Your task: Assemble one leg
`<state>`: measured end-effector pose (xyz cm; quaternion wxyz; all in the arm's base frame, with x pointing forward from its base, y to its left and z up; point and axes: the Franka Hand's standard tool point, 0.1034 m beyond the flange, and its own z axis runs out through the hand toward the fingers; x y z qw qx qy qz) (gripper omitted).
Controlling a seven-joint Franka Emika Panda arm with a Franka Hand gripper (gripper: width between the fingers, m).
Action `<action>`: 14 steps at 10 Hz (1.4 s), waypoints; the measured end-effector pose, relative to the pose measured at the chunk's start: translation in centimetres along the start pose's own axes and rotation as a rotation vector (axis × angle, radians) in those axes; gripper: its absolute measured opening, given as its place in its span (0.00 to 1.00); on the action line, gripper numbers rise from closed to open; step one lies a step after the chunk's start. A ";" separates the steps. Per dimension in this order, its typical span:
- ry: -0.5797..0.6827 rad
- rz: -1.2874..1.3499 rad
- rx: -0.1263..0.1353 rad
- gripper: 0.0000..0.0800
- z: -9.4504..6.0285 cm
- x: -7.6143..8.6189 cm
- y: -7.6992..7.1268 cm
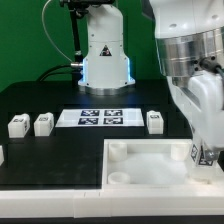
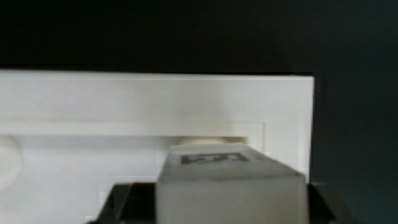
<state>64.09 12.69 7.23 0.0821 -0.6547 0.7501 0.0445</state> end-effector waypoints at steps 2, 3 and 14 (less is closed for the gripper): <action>0.008 0.059 0.005 0.38 0.0 0.0 0.0; 0.009 -0.032 0.002 0.38 0.1 0.1 0.1; 0.071 -1.608 -0.124 0.81 -0.5 0.6 -0.1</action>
Offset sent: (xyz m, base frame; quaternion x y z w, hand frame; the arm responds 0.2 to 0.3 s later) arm -0.0068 -0.0026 -0.0061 -0.0383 -0.0055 -0.2352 0.9712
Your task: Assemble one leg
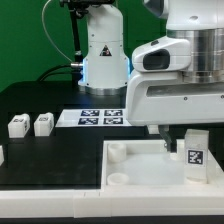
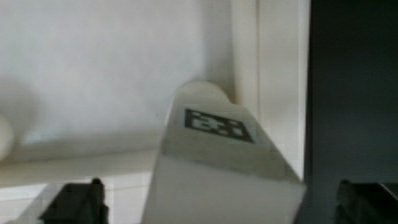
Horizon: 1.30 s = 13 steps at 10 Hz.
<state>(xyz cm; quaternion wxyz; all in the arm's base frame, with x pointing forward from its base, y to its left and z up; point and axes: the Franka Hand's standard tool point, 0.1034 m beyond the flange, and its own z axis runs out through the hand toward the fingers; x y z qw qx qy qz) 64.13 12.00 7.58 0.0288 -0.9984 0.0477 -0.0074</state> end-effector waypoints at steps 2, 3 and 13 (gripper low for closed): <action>-0.002 0.128 0.006 0.42 0.0 0.0 -0.1; -0.003 0.241 0.007 0.42 0.1 0.0 0.0; -0.024 1.382 0.113 0.38 0.4 -0.2 0.8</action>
Offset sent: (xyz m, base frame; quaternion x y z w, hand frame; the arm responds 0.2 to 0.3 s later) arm 0.0000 0.0000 0.0000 0.0000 0.0000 0.2667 0.9638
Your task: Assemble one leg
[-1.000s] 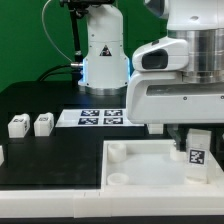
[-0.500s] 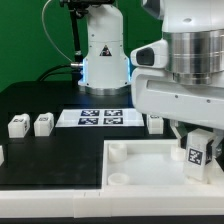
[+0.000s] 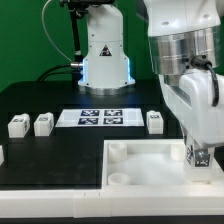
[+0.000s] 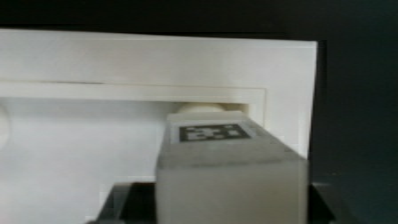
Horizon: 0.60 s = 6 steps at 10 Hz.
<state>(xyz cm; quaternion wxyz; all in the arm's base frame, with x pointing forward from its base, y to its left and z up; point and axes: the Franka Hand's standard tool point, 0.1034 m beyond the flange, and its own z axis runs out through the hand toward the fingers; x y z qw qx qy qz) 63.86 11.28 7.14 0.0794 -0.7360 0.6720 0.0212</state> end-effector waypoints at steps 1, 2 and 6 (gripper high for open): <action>0.004 -0.033 -0.002 0.38 0.1 -0.2 0.0; 0.025 -0.206 -0.010 0.59 0.1 -0.9 0.1; 0.049 -0.727 -0.029 0.81 0.2 -1.3 0.1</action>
Offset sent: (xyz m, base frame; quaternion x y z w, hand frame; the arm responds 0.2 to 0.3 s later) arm 0.0000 0.0000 0.0000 0.0000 0.0000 -0.2667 0.9638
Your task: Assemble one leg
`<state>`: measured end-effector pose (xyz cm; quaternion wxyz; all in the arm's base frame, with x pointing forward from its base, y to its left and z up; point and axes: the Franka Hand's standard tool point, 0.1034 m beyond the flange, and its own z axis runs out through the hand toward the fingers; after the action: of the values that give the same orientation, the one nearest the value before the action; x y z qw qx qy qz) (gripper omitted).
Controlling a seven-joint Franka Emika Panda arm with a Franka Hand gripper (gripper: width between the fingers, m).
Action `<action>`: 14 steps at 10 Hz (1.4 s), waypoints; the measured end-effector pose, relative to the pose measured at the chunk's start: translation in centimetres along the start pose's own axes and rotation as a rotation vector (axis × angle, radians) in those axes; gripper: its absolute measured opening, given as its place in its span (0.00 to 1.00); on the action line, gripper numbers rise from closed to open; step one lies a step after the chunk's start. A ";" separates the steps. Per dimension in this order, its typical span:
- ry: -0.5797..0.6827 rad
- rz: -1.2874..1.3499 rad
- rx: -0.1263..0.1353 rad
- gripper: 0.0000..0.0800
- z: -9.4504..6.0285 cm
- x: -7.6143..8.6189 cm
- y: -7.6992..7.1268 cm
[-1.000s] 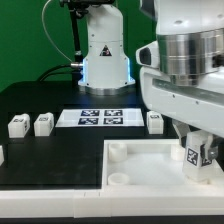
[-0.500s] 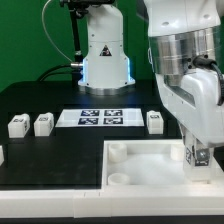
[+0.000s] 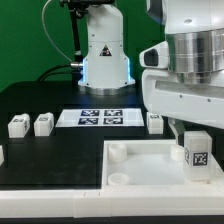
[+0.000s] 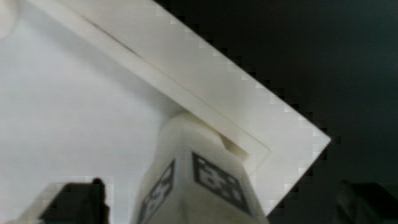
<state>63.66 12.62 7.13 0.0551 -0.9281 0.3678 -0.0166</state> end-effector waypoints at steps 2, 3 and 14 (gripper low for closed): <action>0.019 -0.390 -0.022 0.81 -0.1 0.5 0.2; 0.025 -0.562 -0.029 0.81 -0.4 0.9 0.3; 0.002 0.310 -0.014 0.36 -0.2 1.4 0.9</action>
Offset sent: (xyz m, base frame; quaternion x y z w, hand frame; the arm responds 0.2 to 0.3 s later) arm 0.0056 0.0034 0.0087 -0.0188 0.0000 -0.3239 0.9459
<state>64.06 10.96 7.19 0.0500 -0.8604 0.5071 -0.0064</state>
